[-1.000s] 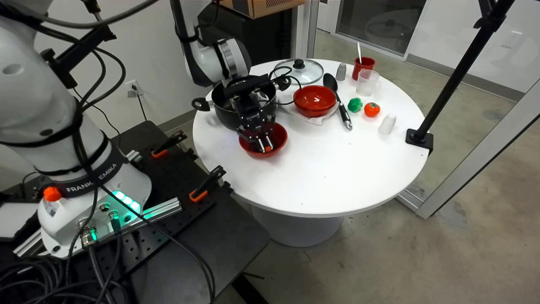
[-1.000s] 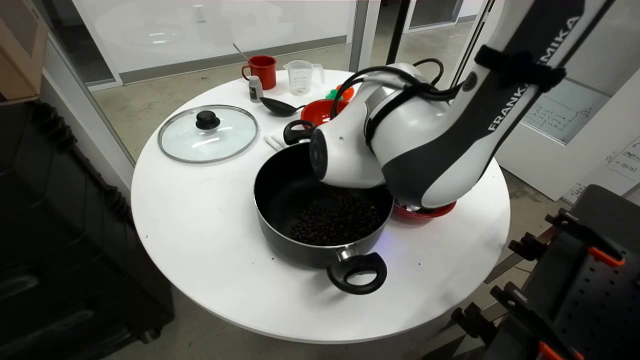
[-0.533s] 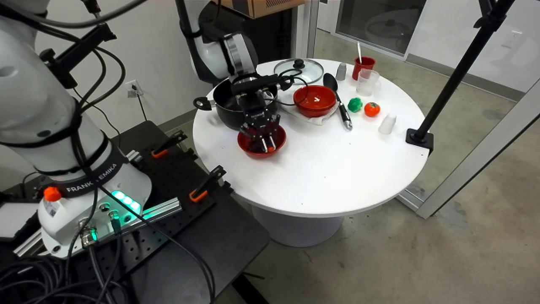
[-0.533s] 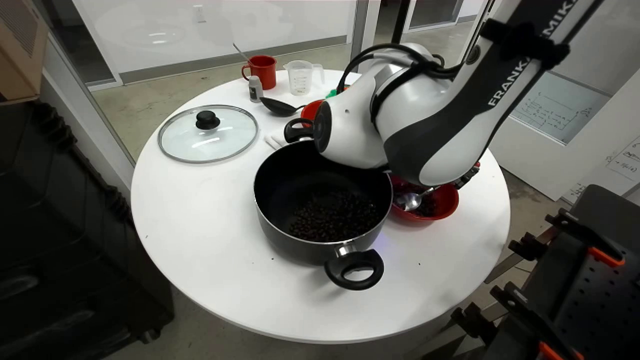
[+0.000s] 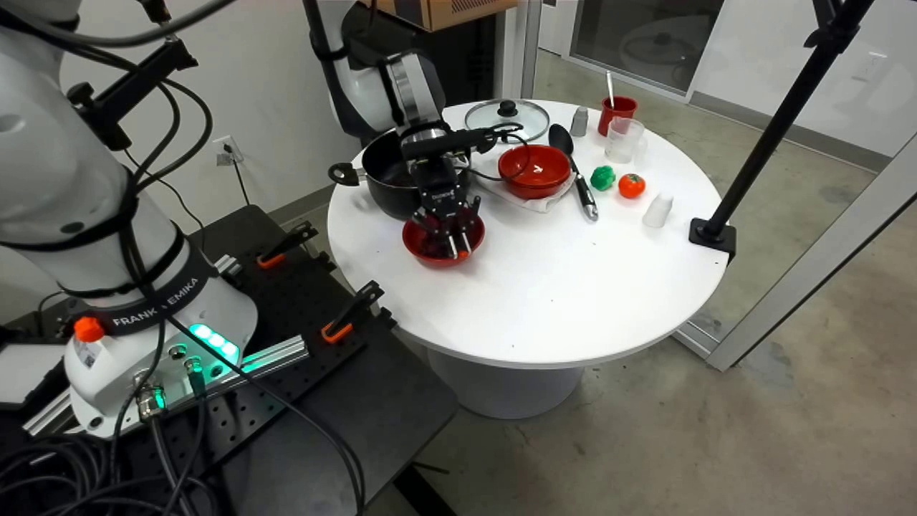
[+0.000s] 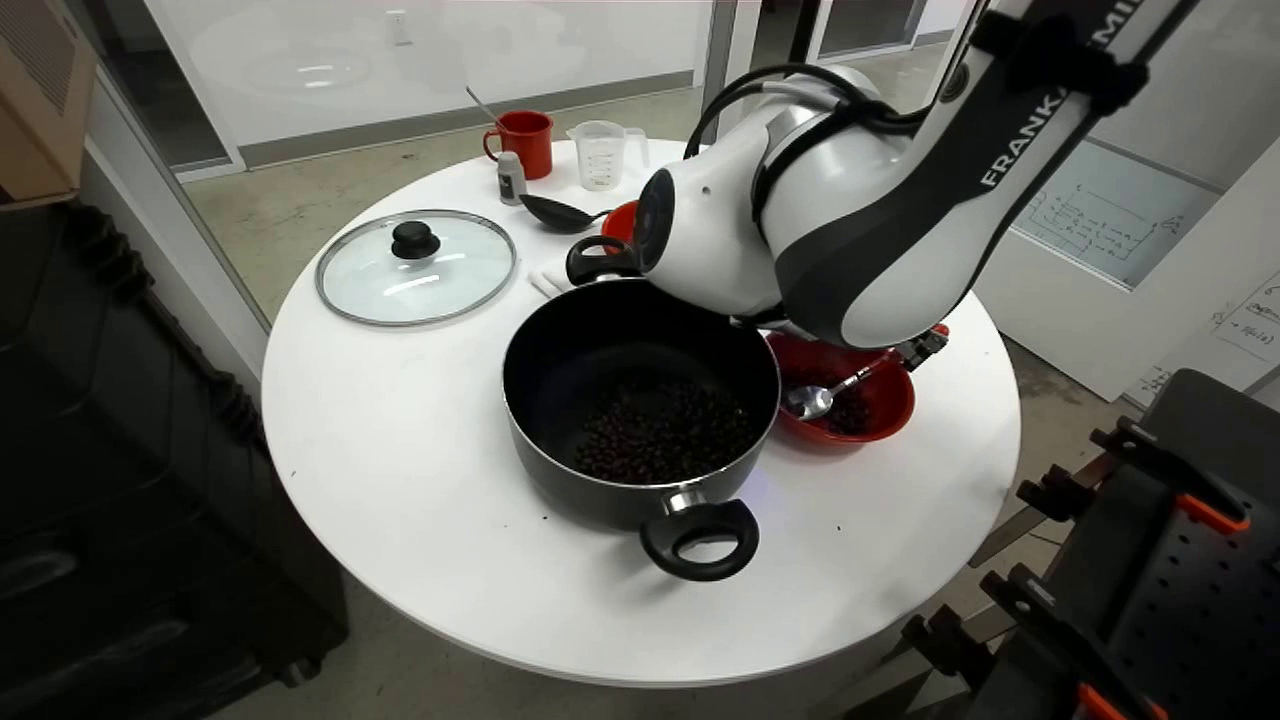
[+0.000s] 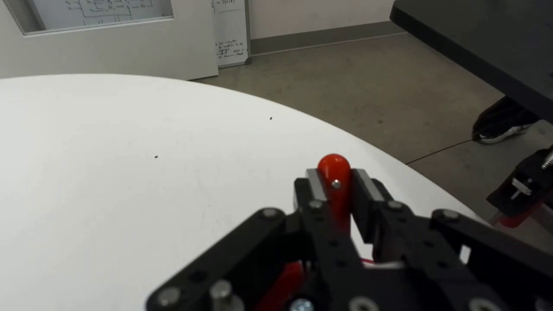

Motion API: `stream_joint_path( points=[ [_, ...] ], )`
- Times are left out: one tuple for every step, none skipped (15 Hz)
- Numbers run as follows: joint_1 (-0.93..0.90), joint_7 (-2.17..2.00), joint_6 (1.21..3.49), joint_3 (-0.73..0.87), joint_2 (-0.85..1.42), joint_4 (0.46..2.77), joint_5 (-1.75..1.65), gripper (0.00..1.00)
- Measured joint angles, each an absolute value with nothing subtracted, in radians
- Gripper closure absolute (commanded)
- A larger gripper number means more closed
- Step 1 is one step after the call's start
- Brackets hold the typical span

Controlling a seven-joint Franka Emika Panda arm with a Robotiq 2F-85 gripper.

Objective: Use the spoon to transfer one spoon of contents from the orange bowl to the black pot

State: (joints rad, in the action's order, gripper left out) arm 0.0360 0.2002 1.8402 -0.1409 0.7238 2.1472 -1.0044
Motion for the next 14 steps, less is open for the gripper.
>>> stream_joint_path(
  points=[
    [0.038, 0.215, 1.855, -0.140, 0.721, 2.149, -1.005, 0.95],
    [0.039, 0.231, 1.871, -0.139, 0.718, 2.151, -1.005, 0.95],
    [0.039, 0.244, 1.886, -0.138, 0.715, 2.154, -1.006, 0.95],
    [0.040, 0.259, 1.897, -0.137, 0.712, 2.157, -1.007, 0.95],
    [0.040, 0.272, 1.905, -0.135, 0.708, 2.160, -1.007, 0.95],
    [0.040, 0.283, 1.913, -0.133, 0.705, 2.163, -1.008, 0.95],
    [0.040, 0.294, 1.921, -0.130, 0.702, 2.165, -1.009, 0.95],
    [0.041, 0.304, 1.928, -0.127, 0.699, 2.167, -1.009, 0.95],
    [0.042, 0.312, 1.935, -0.125, 0.696, 2.169, -1.009, 0.95],
    [0.043, 0.318, 1.943, -0.121, 0.693, 2.172, -1.009, 0.95],
    [0.045, 0.323, 1.951, -0.117, 0.690, 2.175, -1.009, 0.95],
    [0.047, 0.328, 1.960, -0.112, 0.686, 2.179, -1.009, 0.95],
    [0.051, 0.334, 1.970, -0.107, 0.681, 2.184, -1.009, 0.95],
    [0.054, 0.337, 1.980, -0.102, 0.676, 2.190, -1.009, 0.95]
  ],
)
